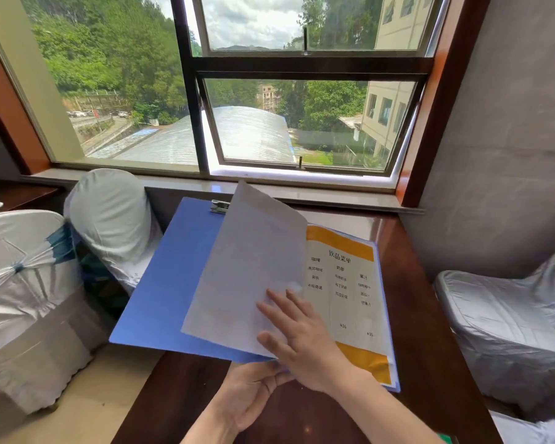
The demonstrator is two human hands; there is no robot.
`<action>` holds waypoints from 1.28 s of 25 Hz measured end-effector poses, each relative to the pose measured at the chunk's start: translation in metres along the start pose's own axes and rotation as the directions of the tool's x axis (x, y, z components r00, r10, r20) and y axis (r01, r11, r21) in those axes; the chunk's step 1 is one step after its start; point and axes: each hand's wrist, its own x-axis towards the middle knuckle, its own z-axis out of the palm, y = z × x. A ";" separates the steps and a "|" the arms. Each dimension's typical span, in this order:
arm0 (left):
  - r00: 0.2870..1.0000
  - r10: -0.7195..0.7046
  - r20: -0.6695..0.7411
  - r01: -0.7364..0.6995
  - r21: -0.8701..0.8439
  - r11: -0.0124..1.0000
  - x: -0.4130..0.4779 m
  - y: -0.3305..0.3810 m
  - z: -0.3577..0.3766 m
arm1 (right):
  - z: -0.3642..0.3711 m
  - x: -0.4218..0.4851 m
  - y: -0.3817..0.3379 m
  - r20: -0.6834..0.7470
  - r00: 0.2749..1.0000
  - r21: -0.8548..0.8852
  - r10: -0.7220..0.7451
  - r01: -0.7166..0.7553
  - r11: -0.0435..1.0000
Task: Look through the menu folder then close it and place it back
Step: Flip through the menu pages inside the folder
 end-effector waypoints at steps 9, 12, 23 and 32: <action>1.000 0.026 0.008 -0.024 -0.138 0.990 -0.002 -0.003 0.005 | -0.002 -0.002 -0.004 -0.108 0.994 0.082 -0.035 0.044 0.996; 0.999 0.013 -0.038 -0.017 -0.087 0.996 0.002 0.001 0.001 | -0.008 -0.016 0.007 -0.302 0.953 0.151 0.006 0.042 0.988; 0.991 0.051 -0.120 -0.064 -0.109 0.992 0.014 0.017 -0.013 | -0.046 -0.066 0.093 -0.195 0.712 0.787 0.674 -0.297 0.541; 0.998 0.011 -0.067 -0.018 -0.106 0.994 0.019 0.017 -0.009 | -0.043 -0.066 0.114 -0.238 0.646 0.847 0.726 -0.227 0.480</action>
